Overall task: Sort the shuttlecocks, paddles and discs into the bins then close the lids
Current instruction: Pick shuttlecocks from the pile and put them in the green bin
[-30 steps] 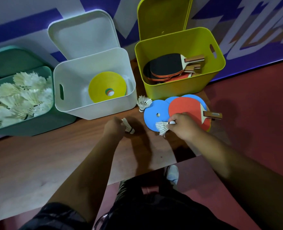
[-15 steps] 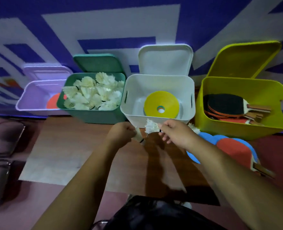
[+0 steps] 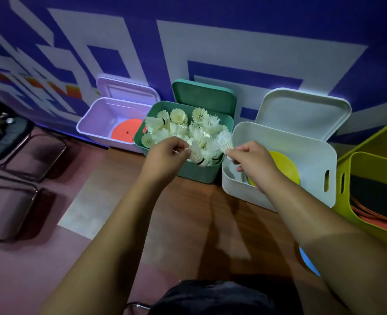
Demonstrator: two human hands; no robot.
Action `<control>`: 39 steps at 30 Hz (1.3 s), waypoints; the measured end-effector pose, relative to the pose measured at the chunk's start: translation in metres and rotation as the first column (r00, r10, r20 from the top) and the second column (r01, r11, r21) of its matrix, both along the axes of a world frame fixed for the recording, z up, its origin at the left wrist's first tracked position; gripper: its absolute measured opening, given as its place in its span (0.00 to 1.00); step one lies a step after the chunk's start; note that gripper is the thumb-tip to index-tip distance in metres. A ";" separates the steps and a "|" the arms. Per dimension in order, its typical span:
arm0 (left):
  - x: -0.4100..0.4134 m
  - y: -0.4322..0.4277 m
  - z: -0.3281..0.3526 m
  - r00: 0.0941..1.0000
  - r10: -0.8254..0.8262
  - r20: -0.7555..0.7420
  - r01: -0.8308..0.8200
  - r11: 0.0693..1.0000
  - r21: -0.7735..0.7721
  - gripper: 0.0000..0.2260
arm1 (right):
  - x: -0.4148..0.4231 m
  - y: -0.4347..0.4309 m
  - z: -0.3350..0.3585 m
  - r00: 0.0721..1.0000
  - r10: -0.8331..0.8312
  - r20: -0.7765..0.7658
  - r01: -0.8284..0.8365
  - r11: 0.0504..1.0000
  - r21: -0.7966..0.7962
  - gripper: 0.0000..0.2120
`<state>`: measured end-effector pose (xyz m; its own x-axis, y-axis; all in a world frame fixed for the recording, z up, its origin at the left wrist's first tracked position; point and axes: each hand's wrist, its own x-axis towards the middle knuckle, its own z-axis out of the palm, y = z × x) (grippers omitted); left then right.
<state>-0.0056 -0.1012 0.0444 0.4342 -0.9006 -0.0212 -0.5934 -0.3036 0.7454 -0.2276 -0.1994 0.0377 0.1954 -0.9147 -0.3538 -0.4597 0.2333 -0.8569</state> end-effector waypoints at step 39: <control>0.066 -0.073 -0.054 0.801 -0.397 0.447 0.389 0.914 0.115 0.11 | 0.075 -0.077 -0.021 0.935 -0.251 -0.252 0.176 0.942 -0.286 0.07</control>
<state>0.0600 -0.1738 -0.0097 0.0071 -0.9974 0.0721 -0.9324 0.0194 0.3609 -0.1531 -0.2766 0.0163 -0.0876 -0.9896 -0.1145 -0.6538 0.1438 -0.7429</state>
